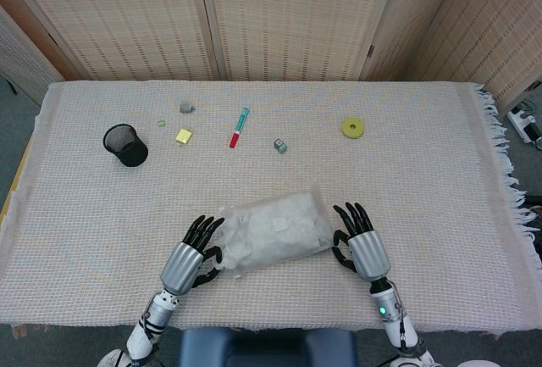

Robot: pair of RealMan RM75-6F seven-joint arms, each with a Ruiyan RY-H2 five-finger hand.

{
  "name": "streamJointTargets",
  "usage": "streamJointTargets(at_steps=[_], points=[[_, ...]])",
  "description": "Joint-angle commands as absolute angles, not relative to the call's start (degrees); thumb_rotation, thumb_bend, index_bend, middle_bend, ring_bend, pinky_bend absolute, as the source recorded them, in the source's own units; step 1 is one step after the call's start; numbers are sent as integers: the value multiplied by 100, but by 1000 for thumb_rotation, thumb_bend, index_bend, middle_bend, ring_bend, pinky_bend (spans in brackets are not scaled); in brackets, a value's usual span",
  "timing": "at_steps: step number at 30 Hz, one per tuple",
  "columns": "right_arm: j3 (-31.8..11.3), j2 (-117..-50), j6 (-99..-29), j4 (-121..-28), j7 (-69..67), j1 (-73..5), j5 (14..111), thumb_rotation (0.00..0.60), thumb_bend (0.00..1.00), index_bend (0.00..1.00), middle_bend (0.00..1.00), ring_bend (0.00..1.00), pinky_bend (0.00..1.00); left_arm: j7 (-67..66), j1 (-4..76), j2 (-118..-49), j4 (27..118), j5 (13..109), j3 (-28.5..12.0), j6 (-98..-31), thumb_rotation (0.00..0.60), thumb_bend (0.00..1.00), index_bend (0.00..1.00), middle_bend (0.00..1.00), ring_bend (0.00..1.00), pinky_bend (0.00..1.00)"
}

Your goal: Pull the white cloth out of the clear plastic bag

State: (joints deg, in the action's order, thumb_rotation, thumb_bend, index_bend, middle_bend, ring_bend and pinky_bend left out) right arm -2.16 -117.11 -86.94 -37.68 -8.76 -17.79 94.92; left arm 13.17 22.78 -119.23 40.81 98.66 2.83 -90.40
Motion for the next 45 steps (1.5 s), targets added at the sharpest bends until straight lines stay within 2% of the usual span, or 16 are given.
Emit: streamJointTargets(at_steps=[1,12,18,22,31,35,37,39,40,42,44,45], points=[[-217,-11709,-8640,-3732,-887,-1807,9457,600,423,604,106,0,0,1305,2279,-11916,4086,9864,284,-9036,600,434,685,105,0,31],[-255,-11495,-8760,-3874,-880,-1798,9370,600,539,663,135,0,0,1364,2275,-11780,4064,9820,223,-9121,600,435,677,104,0,31],[-463,-10963,-8858,-4210,-668,-1808,9213,600,540,666,140,0,0,1498,2285,-11415,3979,9838,162,-9350,600,453,665,104,0,32],[-640,-10563,-8818,-4409,-548,-1798,9023,600,542,667,141,0,0,1592,2295,-11124,3723,9694,-20,-9452,600,457,662,104,0,32],[-867,-10027,-8621,-4395,-477,-1670,8607,600,541,672,144,0,0,2036,2036,-10780,3477,9395,-100,-9423,600,456,659,104,0,32],[-878,-9862,-8597,-4461,-608,-1578,8515,600,541,665,145,0,0,2150,1963,-10731,3461,9334,-57,-9283,600,446,617,96,0,32],[-844,-9754,-8585,-4575,-655,-1529,8512,600,527,601,130,0,0,2189,1949,-10675,3580,9321,-29,-9203,600,408,526,76,0,31],[-791,-9581,-8622,-4800,-750,-1462,8545,600,488,475,95,0,0,2229,1939,-10565,3836,9336,9,-9161,600,321,342,44,0,31],[-748,-9447,-8603,-4986,-737,-1412,8548,600,454,384,67,0,0,2314,1924,-10457,4109,9326,42,-9081,600,279,265,32,0,31],[-662,-9156,-8495,-5423,-563,-1321,8520,600,349,125,9,0,0,2513,1904,-10198,4736,9262,84,-8878,600,191,116,8,0,32],[-565,-8724,-8440,-6125,-221,-1218,8518,600,242,5,0,0,0,2694,1913,-9761,5669,9132,128,-8524,600,150,52,0,0,32],[-533,-8544,-8461,-6430,-68,-1169,8526,600,195,0,0,0,0,2734,1924,-9555,6067,9081,139,-8393,600,137,37,0,0,31]])
